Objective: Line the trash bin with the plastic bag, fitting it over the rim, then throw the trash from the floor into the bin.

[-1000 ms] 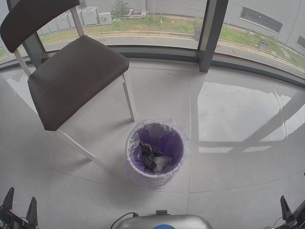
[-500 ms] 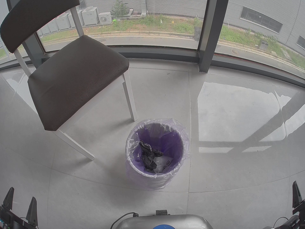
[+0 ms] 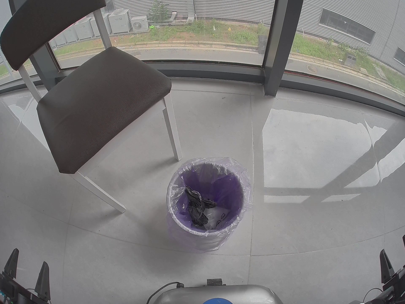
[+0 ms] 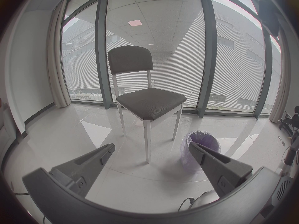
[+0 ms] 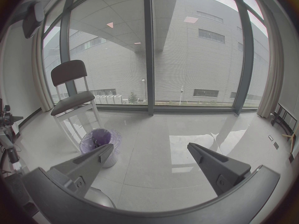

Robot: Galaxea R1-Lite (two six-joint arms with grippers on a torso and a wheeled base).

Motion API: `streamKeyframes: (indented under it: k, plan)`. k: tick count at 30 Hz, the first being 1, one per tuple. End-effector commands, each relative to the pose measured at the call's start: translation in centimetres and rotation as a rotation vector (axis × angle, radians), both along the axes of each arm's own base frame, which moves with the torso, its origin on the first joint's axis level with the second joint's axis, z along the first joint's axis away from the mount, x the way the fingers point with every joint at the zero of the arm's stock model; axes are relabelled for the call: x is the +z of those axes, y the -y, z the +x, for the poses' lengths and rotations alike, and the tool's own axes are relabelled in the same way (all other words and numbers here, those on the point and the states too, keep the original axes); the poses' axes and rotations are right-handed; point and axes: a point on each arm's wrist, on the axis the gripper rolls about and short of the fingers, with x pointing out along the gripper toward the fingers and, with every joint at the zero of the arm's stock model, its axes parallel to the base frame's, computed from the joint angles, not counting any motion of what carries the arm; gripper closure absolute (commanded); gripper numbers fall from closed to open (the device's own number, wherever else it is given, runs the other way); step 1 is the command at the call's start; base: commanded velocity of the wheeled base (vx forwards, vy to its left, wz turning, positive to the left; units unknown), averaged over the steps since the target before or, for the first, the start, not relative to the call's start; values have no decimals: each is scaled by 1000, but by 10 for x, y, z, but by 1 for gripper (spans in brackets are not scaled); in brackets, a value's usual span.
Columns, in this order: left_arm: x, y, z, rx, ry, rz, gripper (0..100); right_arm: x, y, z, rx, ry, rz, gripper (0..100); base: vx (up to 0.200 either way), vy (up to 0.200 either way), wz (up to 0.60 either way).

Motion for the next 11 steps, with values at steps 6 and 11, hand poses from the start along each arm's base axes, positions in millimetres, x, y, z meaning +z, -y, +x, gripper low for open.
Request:
streamKeyframes:
  k: [6, 11]
  plan:
    - [-5, 0, 0, -3, -2, 12, 0, -6, 0, 0, 2, -7, -27, 0, 0, 0, 0]
    - [-5, 0, 0, -4, -2, 12, 0, -5, 0, 0, 2, -2, -17, 0, 0, 0, 0]
